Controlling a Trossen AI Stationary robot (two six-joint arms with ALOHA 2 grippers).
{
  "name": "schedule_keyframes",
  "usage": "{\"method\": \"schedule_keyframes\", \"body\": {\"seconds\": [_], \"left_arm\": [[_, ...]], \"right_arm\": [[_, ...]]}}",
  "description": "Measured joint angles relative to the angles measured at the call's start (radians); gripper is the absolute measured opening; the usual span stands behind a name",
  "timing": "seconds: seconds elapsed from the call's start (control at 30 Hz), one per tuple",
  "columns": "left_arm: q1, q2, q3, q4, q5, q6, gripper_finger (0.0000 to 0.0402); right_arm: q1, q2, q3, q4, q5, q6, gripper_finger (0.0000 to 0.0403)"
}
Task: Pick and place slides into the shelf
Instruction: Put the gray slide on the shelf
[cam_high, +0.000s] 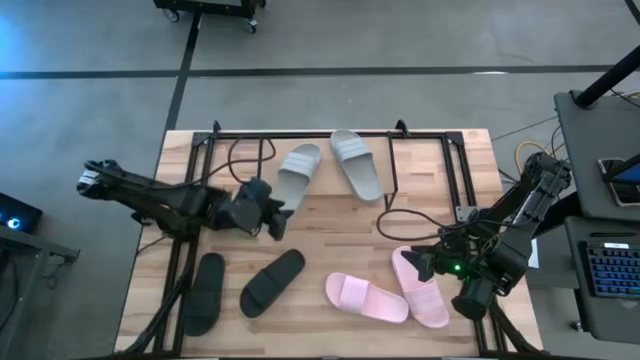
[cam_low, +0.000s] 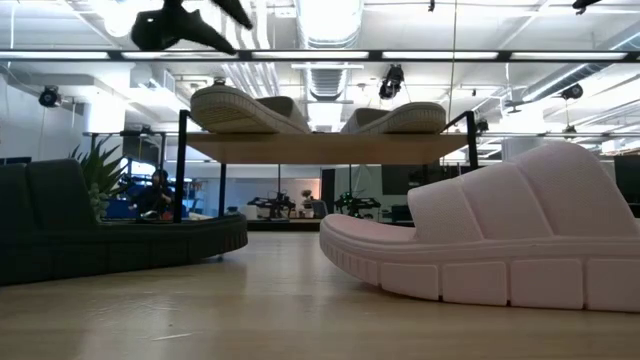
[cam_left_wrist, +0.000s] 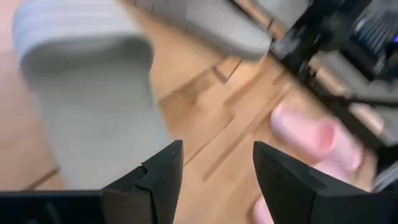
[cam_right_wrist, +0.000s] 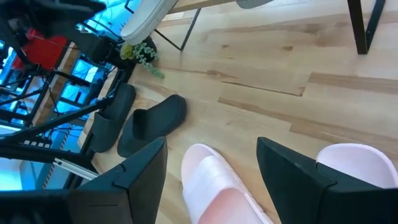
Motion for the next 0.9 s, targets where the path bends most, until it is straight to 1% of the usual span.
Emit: {"method": "schedule_keyframes", "body": {"seconds": [0.03,0.23,0.33,0.4,0.47,0.57,0.77,0.83,0.9], "left_arm": [[-0.011,0.0,-0.001,-0.007,0.01,0.0,0.018],[-0.027,-0.001,-0.001,0.006,0.208,0.019,0.018],[-0.032,-0.001,-0.001,0.009,0.287,0.049,0.018],[-0.036,-0.001,-0.001,-0.005,0.315,0.058,0.0179],[-0.045,-0.001,-0.001,-0.048,0.316,0.078,0.0169],[-0.056,-0.001,-0.001,-0.1,0.317,0.104,0.0134],[-0.063,-0.01,-0.001,-0.137,0.324,0.114,0.0025],[-0.063,-0.017,-0.001,-0.134,0.324,0.137,0.0007],[-0.063,-0.028,-0.001,-0.135,0.303,0.169,0.0007]], "right_arm": [[0.0,0.0,0.0,-0.002,0.0,0.0,0.0238],[0.0,0.0,0.0,-0.003,0.0,0.0,0.0238],[0.0,0.0,0.0,-0.003,0.0,0.0,0.0238],[0.0,0.0,0.0,-0.003,0.0,0.0,0.0238],[0.0,0.0,0.0,-0.003,0.0,0.0,0.0238],[0.0,0.0,0.0,-0.001,0.0,0.0,0.0238],[0.0,0.0,0.0,0.001,0.0,-0.019,0.0238],[0.0,0.0,0.0,0.001,0.0,-0.024,0.0238],[0.0,0.0,0.0,0.001,0.0,-0.027,0.0238]]}}
